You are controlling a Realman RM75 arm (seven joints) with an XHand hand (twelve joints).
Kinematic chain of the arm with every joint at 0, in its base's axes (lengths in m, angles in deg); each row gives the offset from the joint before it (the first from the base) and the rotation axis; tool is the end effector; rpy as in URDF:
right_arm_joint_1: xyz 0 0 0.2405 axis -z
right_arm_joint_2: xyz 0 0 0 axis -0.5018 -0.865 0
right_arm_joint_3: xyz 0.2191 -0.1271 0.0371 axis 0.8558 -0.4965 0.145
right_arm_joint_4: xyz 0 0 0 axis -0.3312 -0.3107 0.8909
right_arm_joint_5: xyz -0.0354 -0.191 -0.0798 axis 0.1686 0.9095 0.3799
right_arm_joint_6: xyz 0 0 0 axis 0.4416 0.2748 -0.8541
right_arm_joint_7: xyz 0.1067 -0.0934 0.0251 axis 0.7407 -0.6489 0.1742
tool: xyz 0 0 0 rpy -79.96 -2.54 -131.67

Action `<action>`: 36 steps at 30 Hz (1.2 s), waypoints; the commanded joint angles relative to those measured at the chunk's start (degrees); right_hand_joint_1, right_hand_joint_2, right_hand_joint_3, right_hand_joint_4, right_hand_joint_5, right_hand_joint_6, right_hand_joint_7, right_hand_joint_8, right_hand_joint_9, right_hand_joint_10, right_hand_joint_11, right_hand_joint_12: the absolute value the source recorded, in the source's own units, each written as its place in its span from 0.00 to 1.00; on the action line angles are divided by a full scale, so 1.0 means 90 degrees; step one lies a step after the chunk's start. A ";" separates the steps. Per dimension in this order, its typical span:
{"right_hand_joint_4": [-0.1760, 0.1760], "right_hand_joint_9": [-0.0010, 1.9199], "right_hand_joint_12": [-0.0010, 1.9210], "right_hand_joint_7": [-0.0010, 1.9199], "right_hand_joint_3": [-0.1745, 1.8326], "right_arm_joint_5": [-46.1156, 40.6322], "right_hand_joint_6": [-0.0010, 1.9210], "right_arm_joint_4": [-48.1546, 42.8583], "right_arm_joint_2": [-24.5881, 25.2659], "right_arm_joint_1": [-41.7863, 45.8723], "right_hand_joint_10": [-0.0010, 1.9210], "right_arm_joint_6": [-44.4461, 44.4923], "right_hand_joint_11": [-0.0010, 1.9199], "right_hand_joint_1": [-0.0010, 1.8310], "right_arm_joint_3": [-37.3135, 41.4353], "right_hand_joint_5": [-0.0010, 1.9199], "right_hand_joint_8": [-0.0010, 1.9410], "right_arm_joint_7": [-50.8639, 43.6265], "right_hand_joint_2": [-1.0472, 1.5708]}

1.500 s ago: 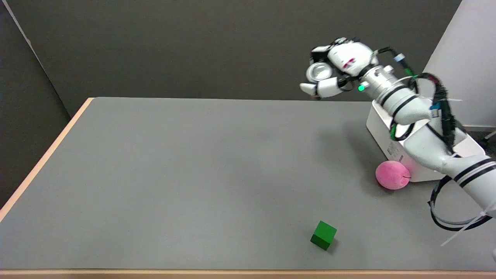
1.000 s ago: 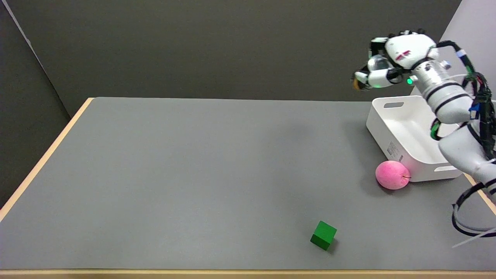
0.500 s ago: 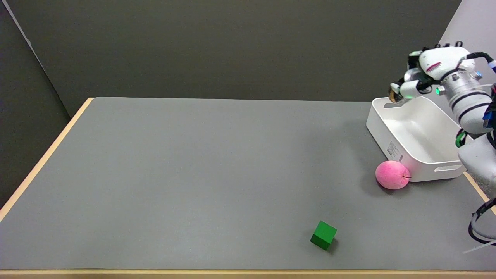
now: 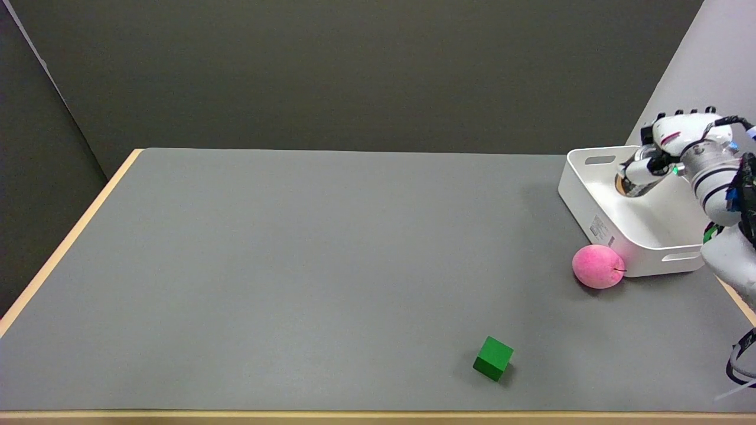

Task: Place the black can into the white box.

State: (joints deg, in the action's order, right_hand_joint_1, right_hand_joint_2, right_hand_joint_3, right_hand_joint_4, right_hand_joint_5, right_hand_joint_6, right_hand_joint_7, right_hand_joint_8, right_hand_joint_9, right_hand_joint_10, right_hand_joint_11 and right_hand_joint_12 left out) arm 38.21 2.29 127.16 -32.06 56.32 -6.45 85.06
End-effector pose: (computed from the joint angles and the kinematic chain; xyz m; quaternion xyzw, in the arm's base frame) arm -0.1744 -0.3133 0.5931 0.4553 0.0715 -0.1489 0.8749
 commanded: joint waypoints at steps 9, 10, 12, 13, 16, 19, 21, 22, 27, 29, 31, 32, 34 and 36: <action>0.80 0.12 0.58 0.15 0.53 0.0018 0.23 -0.0256 0.0069 -0.0004 0.34 0.0563 0.03 0.13 -0.0509 0.11 0.17 0.1232 0.66; 0.78 0.06 0.54 0.09 0.56 0.0018 0.22 -0.0317 0.0069 -0.0013 0.28 0.0574 0.01 0.11 -0.0527 0.07 0.15 0.1243 0.63; 0.75 0.02 0.50 0.04 0.56 0.0026 0.20 -0.0488 0.0069 -0.0014 0.20 0.0576 0.00 0.10 -0.0564 0.04 0.09 0.1243 0.60; 0.74 0.01 0.48 0.03 0.55 0.0043 0.19 -0.0605 0.0069 -0.0022 0.17 0.0584 0.00 0.10 -0.0589 0.03 0.07 0.1243 0.60; 0.68 0.00 0.38 0.00 0.52 0.0019 0.12 -0.0880 0.0173 -0.0023 0.09 0.0783 0.00 0.10 -0.0601 0.01 0.03 0.1286 0.61; 0.58 0.00 0.31 0.00 0.55 0.0010 0.05 -0.1142 0.0450 -0.0023 0.02 0.1488 0.00 0.12 -0.0499 0.00 0.00 0.1686 0.60; 0.58 0.00 0.27 0.00 0.50 -0.0129 0.01 -0.1290 0.0696 -0.0049 0.00 0.2092 0.00 0.09 -0.0433 0.00 0.00 0.2011 0.64; 0.57 0.00 0.27 0.00 0.49 -0.0373 0.00 -0.1345 0.0842 -0.0072 0.00 0.2447 0.00 0.08 -0.0425 0.00 0.00 0.2091 0.64; 0.60 0.00 0.29 0.00 0.52 -0.2479 0.05 -0.1167 0.1321 -0.0219 0.14 0.3905 0.00 0.06 -0.1153 0.00 0.05 0.2113 0.65; 0.62 0.03 0.36 0.03 0.50 -0.3303 0.11 -0.1083 0.1303 -0.0270 0.22 0.4199 0.00 0.06 -0.1614 0.01 0.10 0.2062 0.66; 0.63 0.05 0.45 0.07 0.55 -0.4263 0.15 -0.0918 0.1303 -0.0357 0.30 0.4497 0.00 0.05 -0.2349 0.03 0.14 0.2051 0.65; 0.63 0.05 0.47 0.08 0.58 -0.4500 0.14 -0.0860 0.1303 -0.0377 0.31 0.4593 0.00 0.05 -0.2572 0.05 0.15 0.2051 0.64; 0.65 0.07 0.51 0.11 0.59 -0.5250 0.19 -0.0562 0.1304 -0.0539 0.32 0.5116 0.00 0.05 -0.3313 0.05 0.16 0.2104 0.64; 0.66 0.08 0.52 0.12 0.59 -0.5722 0.20 -0.0351 0.1337 -0.0640 0.33 0.5463 0.00 0.05 -0.3794 0.06 0.16 0.2113 0.65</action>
State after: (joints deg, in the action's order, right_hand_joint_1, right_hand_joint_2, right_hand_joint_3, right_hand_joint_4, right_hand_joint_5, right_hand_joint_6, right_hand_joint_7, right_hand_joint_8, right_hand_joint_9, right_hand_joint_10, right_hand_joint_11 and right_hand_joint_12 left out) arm 27.74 -5.57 132.93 -32.87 75.73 -13.63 99.38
